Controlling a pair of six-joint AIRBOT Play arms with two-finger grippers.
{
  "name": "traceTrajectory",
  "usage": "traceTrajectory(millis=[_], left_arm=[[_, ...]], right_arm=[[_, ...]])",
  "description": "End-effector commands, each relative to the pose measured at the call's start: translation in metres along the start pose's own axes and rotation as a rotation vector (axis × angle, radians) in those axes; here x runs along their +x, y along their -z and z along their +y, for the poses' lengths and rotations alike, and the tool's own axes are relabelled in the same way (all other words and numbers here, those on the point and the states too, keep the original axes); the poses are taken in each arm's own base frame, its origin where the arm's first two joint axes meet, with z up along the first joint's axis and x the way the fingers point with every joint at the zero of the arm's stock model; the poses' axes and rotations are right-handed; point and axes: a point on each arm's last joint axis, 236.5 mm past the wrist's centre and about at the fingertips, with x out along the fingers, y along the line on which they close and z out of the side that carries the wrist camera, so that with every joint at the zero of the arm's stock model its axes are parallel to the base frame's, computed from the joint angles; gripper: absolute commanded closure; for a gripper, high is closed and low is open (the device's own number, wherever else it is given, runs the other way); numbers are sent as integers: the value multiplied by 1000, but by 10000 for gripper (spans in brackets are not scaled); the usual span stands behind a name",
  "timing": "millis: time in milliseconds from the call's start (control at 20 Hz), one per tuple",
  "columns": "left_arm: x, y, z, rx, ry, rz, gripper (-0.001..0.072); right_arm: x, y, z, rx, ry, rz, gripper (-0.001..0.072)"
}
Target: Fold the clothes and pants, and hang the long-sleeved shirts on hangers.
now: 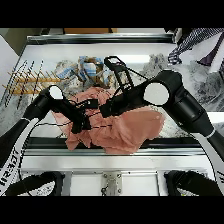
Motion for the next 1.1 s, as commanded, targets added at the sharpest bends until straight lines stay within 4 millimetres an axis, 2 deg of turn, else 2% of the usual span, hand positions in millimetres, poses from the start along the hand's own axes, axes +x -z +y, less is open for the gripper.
traceTrajectory(millis=[0,100,150,200,250,400,450,500,550,800,950,1050], left_arm=[[0,0,0,-1,0,0,701],[0,0,-1,-2,5,1,701],[0,0,-2,-2,9,2,701],[0,0,-3,-2,12,3,701],[0,1,-4,-2,18,4,701],[0,1,-4,-2,19,4,701],[0,1,-4,-2,19,4,701],[0,1,-4,-2,18,4,701],[0,1,-4,-2,18,4,701],[0,1,-6,-2,24,5,701],[0,1,-6,-2,24,5,700],[0,1,-6,-2,25,6,700]], right_arm=[[6,-1,2,-3,-3,2,702],[6,-1,2,-3,-4,3,693],[6,-1,3,-2,-8,3,663],[6,-1,3,-2,-8,3,526],[6,-1,3,-2,-7,4,424],[-2,2,3,-6,-5,7,416],[-7,3,2,-9,-3,9,339],[-12,6,2,-12,-1,14,199],[-18,8,1,-11,1,15,125],[-52,25,4,-120,-55,48,109],[-73,39,-13,-272,-93,97,110],[-81,40,-25,-303,-81,93,109]])
